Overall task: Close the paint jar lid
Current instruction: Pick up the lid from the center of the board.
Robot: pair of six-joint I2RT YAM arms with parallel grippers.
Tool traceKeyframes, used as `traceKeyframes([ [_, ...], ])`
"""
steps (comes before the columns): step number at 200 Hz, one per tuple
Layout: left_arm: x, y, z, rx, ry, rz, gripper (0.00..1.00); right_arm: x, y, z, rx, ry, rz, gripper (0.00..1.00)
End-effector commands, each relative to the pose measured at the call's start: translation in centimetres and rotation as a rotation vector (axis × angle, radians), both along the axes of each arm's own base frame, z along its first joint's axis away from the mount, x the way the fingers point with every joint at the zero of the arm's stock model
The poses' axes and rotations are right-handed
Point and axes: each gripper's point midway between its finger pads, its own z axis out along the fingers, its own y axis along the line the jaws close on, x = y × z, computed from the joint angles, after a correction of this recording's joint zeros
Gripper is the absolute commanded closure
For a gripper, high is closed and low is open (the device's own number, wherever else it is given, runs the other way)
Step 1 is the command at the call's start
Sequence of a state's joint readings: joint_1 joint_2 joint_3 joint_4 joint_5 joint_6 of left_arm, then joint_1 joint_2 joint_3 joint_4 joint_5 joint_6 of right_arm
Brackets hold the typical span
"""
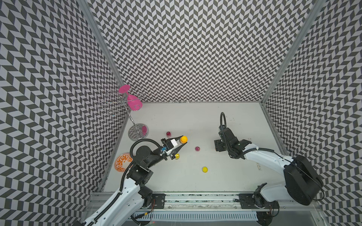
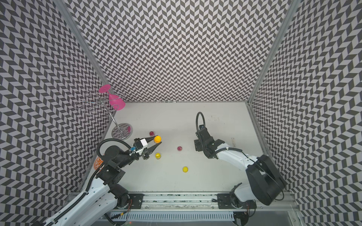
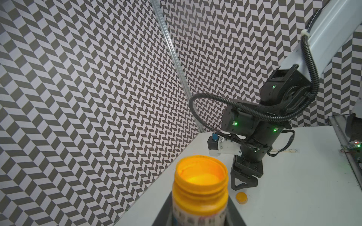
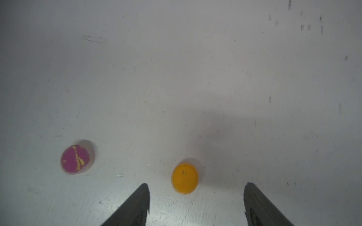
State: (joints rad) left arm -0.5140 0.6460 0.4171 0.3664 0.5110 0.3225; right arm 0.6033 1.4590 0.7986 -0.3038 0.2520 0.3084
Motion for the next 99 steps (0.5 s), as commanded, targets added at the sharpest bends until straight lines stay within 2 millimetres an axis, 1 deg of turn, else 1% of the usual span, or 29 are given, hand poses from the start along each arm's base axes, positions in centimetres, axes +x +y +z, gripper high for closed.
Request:
traceKeyframes([
  [1, -0.6, -0.1, 0.0, -0.001, -0.005, -0.018, 0.7, 1.4, 0.5, 0.1, 0.047, -0.045, -0.028, 0.27],
  [21, -0.8, -0.2, 0.1, -0.001, -0.012, -0.019, 0.7, 1.5, 0.7, -0.7, 0.044, -0.022, -0.017, 0.32],
  [51, -0.6, -0.1, 0.0, 0.007, -0.016, -0.004, 0.69, 1.3, 1.1, -1.7, 0.047, 0.01, 0.006, 0.35],
  [99, -0.4, -0.1, -0.3, 0.013, -0.007, -0.002, 0.69, 0.6, 1.1, -2.7, 0.054, 0.041, 0.011, 0.4],
])
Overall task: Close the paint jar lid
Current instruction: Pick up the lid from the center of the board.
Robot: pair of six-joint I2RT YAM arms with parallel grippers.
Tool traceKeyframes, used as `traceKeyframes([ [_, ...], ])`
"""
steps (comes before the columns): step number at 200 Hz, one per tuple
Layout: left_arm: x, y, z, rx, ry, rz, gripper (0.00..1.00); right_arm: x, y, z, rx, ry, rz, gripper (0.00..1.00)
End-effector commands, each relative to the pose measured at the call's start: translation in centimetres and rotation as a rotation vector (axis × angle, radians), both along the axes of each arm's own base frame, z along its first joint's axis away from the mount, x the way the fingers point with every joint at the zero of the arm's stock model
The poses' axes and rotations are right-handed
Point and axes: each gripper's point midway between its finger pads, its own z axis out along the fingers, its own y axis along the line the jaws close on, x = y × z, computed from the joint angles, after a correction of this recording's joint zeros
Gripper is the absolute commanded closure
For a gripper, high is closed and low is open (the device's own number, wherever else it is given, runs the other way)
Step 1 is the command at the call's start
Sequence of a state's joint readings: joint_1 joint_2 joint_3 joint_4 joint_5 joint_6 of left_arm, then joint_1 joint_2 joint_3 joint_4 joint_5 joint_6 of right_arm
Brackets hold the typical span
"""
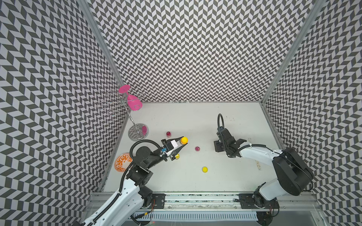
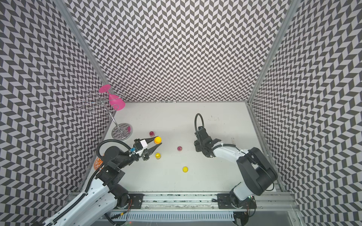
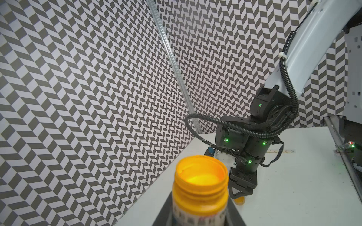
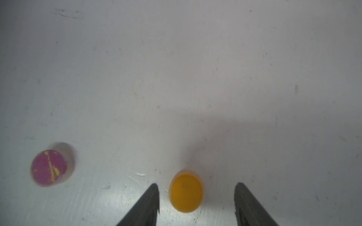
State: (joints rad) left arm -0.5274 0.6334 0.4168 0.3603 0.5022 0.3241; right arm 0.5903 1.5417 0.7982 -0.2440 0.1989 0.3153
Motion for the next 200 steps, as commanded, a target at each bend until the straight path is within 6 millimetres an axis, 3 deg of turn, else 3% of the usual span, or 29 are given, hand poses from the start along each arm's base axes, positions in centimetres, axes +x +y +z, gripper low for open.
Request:
traceKeyframes([
  [1, 0.0, -0.1, -0.5, 0.016, 0.0, 0.003, 0.69, 0.1, 0.3, -0.5, 0.027, -0.004, 0.0, 0.4],
  [54, 0.1, -0.1, -0.7, 0.02, 0.003, 0.005, 0.69, -0.1, 0.4, -1.6, 0.016, 0.032, 0.003, 0.43],
  [200, 0.0, 0.0, -0.6, 0.019, 0.001, 0.009, 0.68, 0.2, 1.3, -2.4, 0.008, 0.048, 0.02, 0.54],
])
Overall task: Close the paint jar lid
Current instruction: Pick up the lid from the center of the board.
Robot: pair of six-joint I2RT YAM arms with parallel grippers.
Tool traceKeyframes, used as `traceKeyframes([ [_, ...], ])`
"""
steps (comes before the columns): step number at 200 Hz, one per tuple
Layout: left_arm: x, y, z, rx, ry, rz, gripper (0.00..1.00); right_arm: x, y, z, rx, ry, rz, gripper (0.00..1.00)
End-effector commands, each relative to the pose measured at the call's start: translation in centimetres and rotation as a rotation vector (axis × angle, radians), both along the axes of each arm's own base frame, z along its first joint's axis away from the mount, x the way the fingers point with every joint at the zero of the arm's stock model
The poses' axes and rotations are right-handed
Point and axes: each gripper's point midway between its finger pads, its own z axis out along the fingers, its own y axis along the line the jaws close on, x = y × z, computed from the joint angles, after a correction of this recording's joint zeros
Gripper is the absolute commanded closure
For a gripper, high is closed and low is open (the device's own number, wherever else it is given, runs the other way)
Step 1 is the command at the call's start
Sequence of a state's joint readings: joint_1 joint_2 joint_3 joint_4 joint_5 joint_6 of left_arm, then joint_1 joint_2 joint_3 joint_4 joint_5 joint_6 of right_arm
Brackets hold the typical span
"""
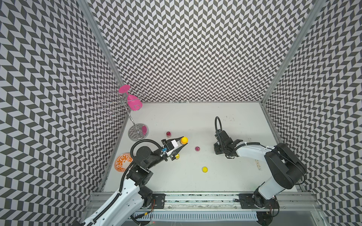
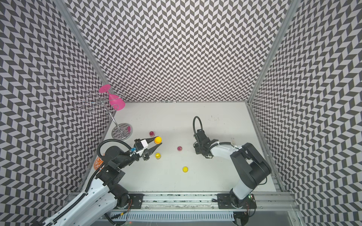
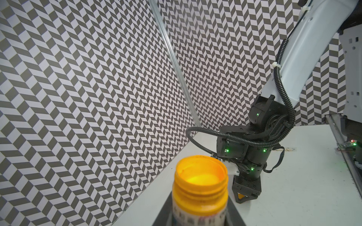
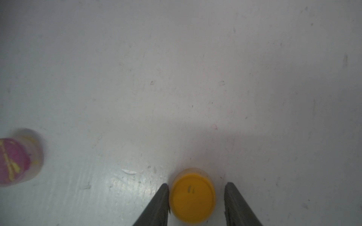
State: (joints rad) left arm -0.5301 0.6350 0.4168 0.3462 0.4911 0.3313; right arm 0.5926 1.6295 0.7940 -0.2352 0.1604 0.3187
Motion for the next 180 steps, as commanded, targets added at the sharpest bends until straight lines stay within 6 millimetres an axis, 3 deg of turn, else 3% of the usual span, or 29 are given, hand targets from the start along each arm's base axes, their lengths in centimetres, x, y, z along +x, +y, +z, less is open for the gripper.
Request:
traceKeyframes([
  [1, -0.15, -0.05, -0.22, 0.009, -0.008, 0.0, 0.68, 1.05, 0.98, 0.8, 0.025, -0.04, 0.0, 0.54],
  [180, -0.11, -0.07, -0.3, 0.013, -0.006, 0.001, 0.68, 1.05, 1.21, 0.63, 0.009, -0.036, 0.01, 0.64],
])
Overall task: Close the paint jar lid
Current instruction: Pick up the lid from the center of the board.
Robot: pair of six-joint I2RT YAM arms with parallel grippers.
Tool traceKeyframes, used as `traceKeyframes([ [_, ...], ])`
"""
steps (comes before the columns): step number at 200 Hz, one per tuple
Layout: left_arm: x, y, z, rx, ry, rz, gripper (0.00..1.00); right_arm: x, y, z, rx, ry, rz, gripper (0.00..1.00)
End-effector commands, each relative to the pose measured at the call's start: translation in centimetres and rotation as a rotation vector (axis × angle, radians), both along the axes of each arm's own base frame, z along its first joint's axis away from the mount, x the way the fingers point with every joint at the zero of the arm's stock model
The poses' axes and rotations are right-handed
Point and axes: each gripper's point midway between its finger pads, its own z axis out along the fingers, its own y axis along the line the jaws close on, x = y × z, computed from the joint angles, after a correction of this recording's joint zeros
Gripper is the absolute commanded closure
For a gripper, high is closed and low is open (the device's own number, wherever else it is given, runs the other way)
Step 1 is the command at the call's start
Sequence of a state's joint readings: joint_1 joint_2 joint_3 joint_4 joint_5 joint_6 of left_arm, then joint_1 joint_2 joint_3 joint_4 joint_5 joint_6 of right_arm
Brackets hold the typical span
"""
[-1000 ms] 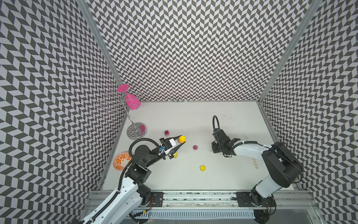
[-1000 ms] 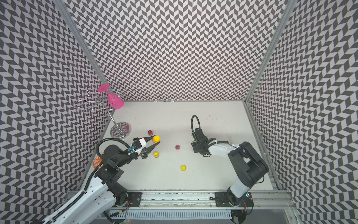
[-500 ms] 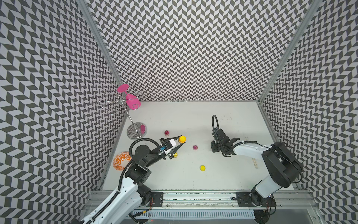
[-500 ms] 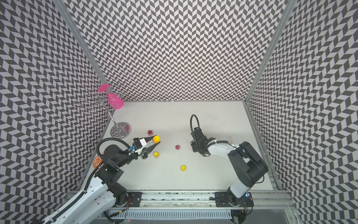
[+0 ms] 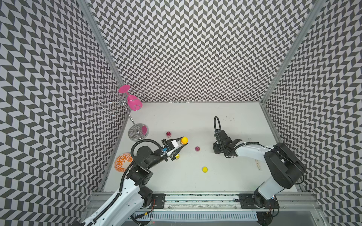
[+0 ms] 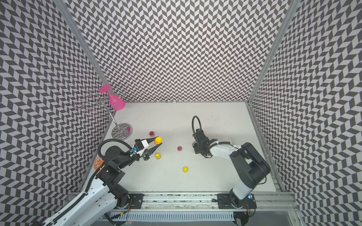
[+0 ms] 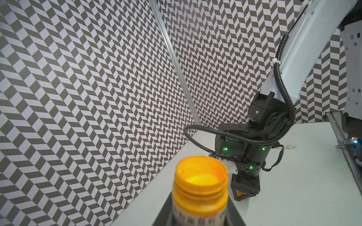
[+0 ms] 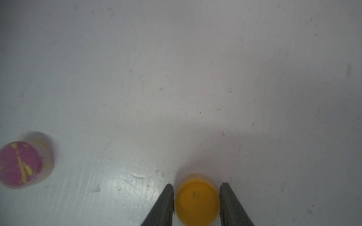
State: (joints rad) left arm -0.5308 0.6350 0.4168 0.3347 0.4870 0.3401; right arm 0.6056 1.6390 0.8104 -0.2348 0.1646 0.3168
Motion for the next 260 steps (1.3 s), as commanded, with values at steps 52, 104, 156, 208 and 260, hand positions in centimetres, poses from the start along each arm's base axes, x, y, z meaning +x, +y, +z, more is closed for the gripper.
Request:
traceKeyframes([
  [52, -0.17, -0.09, -0.14, 0.004, -0.006, -0.003, 0.68, 0.66, 0.51, -0.05, 0.004, -0.018, 0.0, 0.69],
  [104, -0.17, -0.08, -0.08, 0.003, -0.008, -0.003, 0.68, 0.58, 0.43, -0.11, 0.002, -0.016, 0.0, 0.68],
  [156, -0.18, -0.13, -0.11, 0.004, -0.006, -0.004, 0.68, 0.56, 0.4, -0.13, 0.001, -0.016, -0.002, 0.68],
  [208, -0.15, -0.15, -0.16, 0.005, -0.004, -0.005, 0.68, 0.48, 0.43, -0.22, 0.003, -0.012, 0.001, 0.66],
  [260, -0.13, -0.19, -0.26, 0.007, -0.001, -0.006, 0.68, 0.42, 0.43, -0.4, 0.0, -0.008, 0.005, 0.63],
])
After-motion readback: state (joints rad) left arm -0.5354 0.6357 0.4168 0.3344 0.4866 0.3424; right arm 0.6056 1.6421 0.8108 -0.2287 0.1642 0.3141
